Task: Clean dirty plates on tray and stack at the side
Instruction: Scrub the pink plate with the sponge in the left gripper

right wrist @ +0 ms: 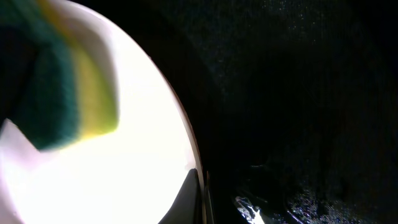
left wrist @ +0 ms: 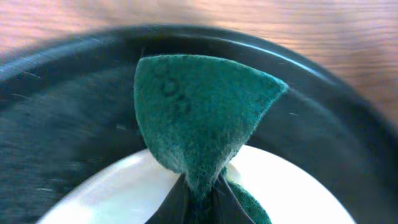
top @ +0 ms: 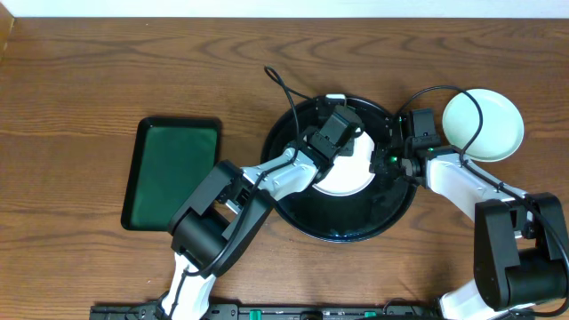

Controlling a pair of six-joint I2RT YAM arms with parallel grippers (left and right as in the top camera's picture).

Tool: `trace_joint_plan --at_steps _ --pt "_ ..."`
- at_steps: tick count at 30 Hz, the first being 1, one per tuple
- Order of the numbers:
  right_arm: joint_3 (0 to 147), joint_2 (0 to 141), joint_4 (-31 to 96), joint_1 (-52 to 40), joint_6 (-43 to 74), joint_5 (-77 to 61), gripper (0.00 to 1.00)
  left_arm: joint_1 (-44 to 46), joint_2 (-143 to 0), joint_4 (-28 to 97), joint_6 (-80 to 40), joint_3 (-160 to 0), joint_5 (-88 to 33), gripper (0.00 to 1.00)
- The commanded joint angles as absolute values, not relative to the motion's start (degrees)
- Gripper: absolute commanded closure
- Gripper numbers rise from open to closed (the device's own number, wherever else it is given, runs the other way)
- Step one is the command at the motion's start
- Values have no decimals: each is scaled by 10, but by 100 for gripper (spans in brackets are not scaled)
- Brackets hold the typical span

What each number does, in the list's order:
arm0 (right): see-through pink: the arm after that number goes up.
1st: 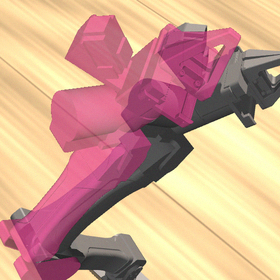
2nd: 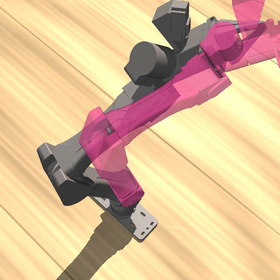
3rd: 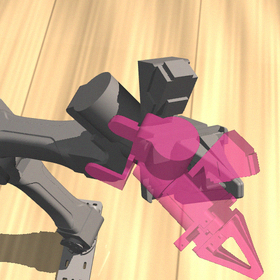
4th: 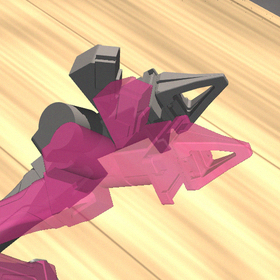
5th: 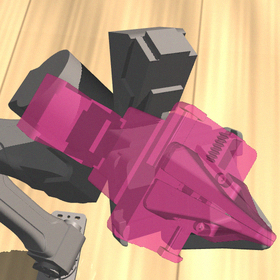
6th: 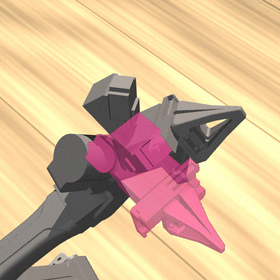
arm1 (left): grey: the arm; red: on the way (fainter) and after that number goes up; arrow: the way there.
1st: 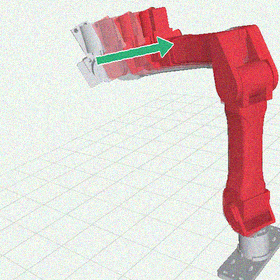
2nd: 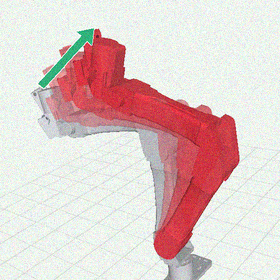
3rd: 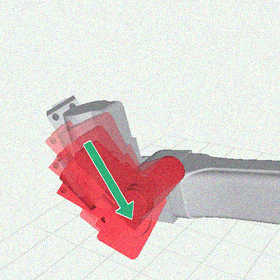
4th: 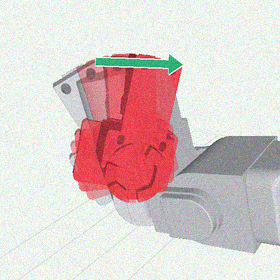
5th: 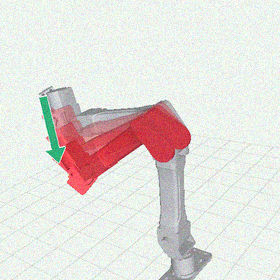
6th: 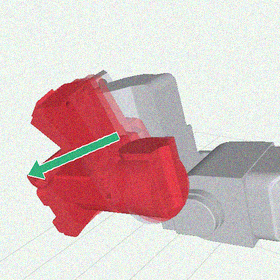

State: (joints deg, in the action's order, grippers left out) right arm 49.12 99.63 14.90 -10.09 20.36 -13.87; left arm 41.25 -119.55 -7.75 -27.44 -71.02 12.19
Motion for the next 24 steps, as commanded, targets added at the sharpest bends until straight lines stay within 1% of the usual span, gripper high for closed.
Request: trace_joint_plan --at_steps 1,7,13,15,18,21,24 --pt "479 1005 156 -112 197 -135 99 370 -1206 -57 -188 -704 280 92" --pt "479 1005 156 -113 193 -135 99 371 -1168 -32 -174 -704 403 92" --pt "483 1004 152 -113 192 -136 99 370 -1094 -8 -178 -704 411 93" --pt "488 1002 152 -113 192 -144 99 370 -1062 23 -195 -704 393 92" --pt "495 992 152 -113 192 -151 99 368 -1006 99 -240 -704 314 93" --pt "504 972 154 -113 174 -150 99 359 -953 171 -258 -704 251 93" --pt "524 939 171 -113 161 -134 99 335 -901 249 -258 -704 231 93"
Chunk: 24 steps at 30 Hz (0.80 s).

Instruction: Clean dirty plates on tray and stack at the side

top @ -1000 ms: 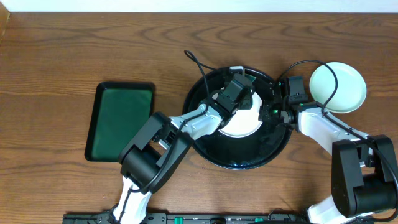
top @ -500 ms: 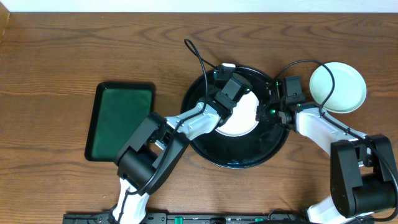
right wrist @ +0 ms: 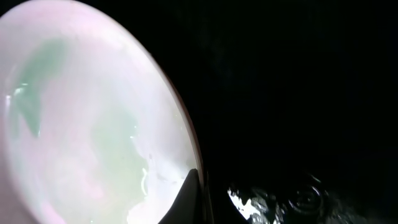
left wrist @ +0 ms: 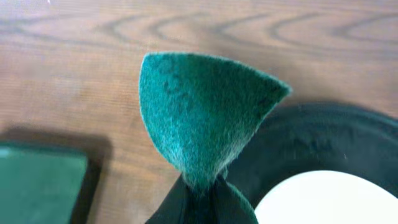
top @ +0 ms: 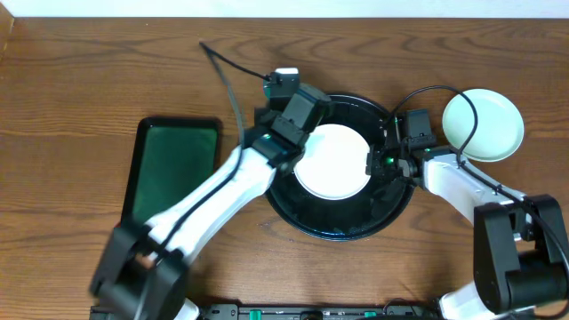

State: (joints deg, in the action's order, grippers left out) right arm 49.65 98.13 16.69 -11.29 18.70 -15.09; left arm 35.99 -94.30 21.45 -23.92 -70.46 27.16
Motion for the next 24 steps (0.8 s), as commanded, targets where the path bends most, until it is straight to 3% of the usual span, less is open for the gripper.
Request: trace_joint_plan --at_steps 1,8,14,24 --pt "532 926 179 -114 154 -123 99 324 -887 275 -258 -704 231 93" --pt "608 851 272 -145 70 24 99 199 -838 443 -258 -704 208 93" --pt "670 826 322 -211 -32 188 99 95 -840 497 -258 -684 139 92" --pt "698 825 232 -373 -368 510 99 -2 -841 515 -258 -639 107 93"
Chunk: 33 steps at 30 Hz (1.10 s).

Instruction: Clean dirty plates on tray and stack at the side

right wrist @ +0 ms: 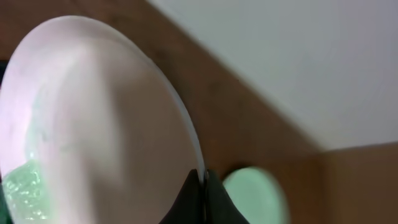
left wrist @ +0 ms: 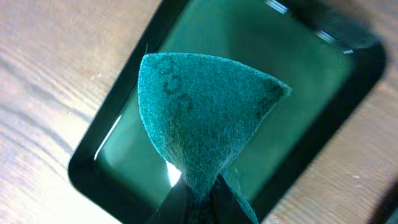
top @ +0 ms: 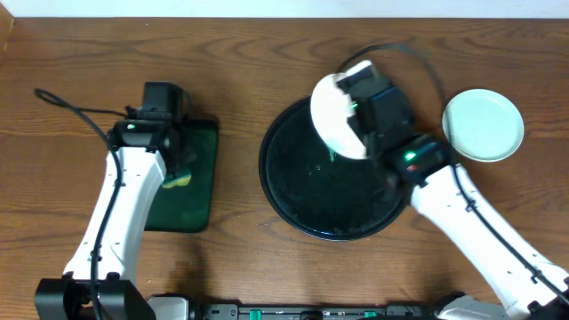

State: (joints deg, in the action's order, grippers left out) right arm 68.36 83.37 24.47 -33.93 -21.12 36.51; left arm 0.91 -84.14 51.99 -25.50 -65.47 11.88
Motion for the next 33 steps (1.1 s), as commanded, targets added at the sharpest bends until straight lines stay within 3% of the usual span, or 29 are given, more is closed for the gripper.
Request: trace_joint_plan --at_steps 1,11,15,19,23,30,33 --pt "698 825 226 -387 -408 526 99 -4 -841 511 -258 -633 107 93" --pt "698 825 108 -484 -641 642 99 -5 -841 494 -258 -602 105 93" --pt "697 825 96 -492 -662 636 99 -5 -841 488 -258 -602 105 93" --pt "696 825 145 -482 -531 560 99 -5 -841 488 -258 -602 105 93" --pt "691 837 288 -422 -417 296 99 -5 -841 487 -258 -602 105 93" --pt "687 854 223 -297 -254 261 99 -5 -841 469 -258 -602 105 92" --pt "687 854 202 -227 -156 184 99 -5 -842 454 -258 -602 105 92"
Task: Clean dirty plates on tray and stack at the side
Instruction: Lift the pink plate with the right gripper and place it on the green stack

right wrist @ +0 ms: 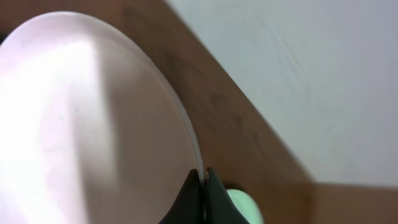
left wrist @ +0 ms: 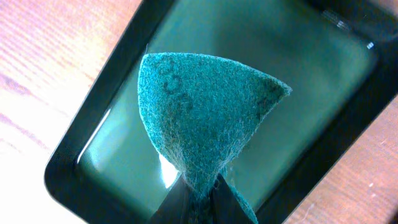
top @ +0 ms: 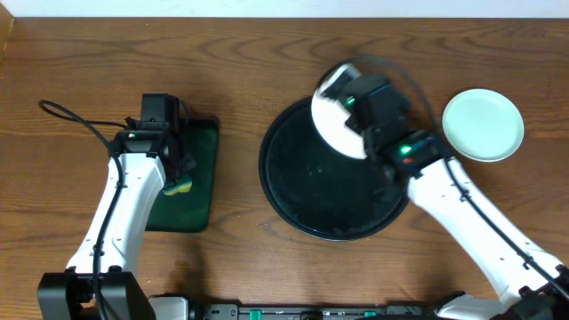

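Observation:
A white plate (top: pixel 331 120) (right wrist: pixel 93 124) is lifted and tilted above the far part of the round black tray (top: pixel 302 191), with my right gripper (right wrist: pixel 200 182) shut on its rim. A second, pale green plate (top: pixel 483 124) (right wrist: pixel 239 205) lies on the table at the right. My left gripper (left wrist: pixel 200 190) is shut on a green sponge (left wrist: pixel 205 112) (top: pixel 178 185), held over the small green rectangular tray (top: pixel 200 173) (left wrist: pixel 298 81) at the left.
The brown wooden table (top: pixel 71 80) surrounds both trays. A black cable (top: pixel 67 116) loops from the left arm over the table. A pale wall shows beyond the table's far edge in the right wrist view.
My right gripper has tilted the white plate a little further, still above the black tray's far part. The left gripper with the sponge has shifted slightly over the green tray.
My left gripper held the sponge on the white plate in the black tray while the right gripper gripped its rim. Then the sponge was off the plate at the tray's far left. Later the sponge was over the green tray and the plate lifted, as now.

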Controlling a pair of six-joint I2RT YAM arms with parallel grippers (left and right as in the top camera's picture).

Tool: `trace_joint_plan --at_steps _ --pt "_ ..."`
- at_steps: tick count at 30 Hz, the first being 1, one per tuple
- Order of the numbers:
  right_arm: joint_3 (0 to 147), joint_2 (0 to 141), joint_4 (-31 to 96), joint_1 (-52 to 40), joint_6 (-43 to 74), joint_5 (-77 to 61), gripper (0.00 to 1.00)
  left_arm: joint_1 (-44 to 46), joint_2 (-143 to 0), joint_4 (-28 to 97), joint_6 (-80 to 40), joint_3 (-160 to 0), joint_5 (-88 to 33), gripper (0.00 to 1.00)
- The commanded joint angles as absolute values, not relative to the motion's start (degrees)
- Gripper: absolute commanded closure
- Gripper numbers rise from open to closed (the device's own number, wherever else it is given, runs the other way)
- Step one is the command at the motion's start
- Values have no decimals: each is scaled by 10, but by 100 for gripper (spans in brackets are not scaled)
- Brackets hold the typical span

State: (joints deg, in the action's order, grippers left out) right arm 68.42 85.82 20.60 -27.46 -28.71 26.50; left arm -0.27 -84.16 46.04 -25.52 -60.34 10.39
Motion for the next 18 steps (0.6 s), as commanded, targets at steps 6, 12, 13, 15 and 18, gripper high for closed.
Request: trace_joint_plan --at_steps 6,12,13,15,18 --pt "687 867 217 -18 8 -141 99 -5 -870 429 -258 -602 105 93" --pt "687 889 259 127 51 -200 99 -5 -937 400 -258 -602 110 92" --pt "687 889 267 141 51 -200 99 -5 -951 392 -258 -602 114 93" --pt "687 889 278 162 51 -200 99 -6 -979 380 -258 -602 123 92" --pt "687 889 281 182 51 -200 99 -10 -1013 371 -258 -602 122 86"
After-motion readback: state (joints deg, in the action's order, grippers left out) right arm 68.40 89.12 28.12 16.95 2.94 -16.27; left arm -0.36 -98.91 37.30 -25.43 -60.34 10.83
